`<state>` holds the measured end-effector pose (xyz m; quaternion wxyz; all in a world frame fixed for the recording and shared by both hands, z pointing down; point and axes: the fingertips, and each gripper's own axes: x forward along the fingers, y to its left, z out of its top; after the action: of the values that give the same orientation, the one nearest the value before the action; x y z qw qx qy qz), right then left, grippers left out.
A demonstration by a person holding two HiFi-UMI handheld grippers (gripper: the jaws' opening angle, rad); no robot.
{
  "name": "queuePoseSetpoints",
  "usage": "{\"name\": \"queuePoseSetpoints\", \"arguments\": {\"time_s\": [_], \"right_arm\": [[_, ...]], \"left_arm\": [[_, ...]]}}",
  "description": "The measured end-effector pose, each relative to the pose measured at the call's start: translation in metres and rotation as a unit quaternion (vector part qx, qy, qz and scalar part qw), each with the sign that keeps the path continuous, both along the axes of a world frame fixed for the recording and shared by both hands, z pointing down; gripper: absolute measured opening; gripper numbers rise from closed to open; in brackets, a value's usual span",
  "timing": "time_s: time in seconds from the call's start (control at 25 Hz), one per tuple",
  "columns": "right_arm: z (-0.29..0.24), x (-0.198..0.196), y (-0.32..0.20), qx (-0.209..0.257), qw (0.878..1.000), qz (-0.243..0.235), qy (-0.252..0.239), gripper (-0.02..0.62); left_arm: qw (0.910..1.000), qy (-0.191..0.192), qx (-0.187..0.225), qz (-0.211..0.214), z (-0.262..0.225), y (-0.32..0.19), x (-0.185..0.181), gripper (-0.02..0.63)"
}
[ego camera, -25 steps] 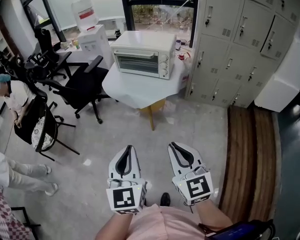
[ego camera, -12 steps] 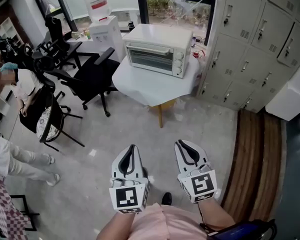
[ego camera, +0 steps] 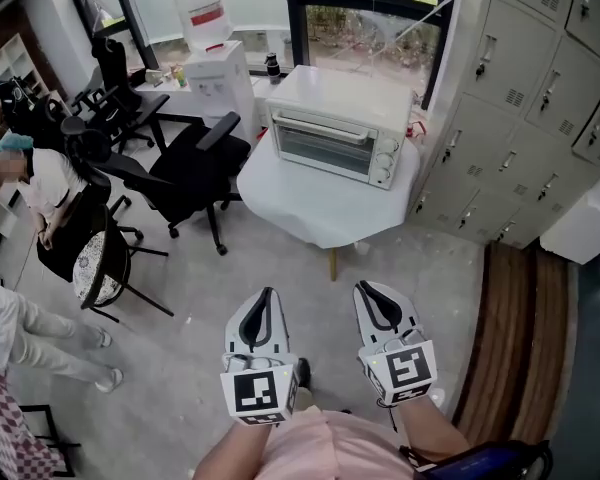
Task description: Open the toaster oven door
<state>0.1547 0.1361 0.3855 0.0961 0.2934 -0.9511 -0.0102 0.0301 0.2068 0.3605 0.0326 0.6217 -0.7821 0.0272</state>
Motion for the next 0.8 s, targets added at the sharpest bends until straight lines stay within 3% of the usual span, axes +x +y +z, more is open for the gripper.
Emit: {"name": "queuePoseSetpoints", "arguments": {"time_s": [0.4,0.8], "right_arm": [[-0.032,-0.086,-0.057,0.040,0.999,0.019,-0.019,0.021],[-0.012,-0.106,-0.092,0.027,0.998,0.051,-0.003,0.021]], "left_arm": [[0.9990,-0.012,0.038,0.019,-0.028,-0.060,-0.087,0.014],[0.9980,-0.001,0.013,0.061,0.005,-0.107,-0.107,0.014]]}}
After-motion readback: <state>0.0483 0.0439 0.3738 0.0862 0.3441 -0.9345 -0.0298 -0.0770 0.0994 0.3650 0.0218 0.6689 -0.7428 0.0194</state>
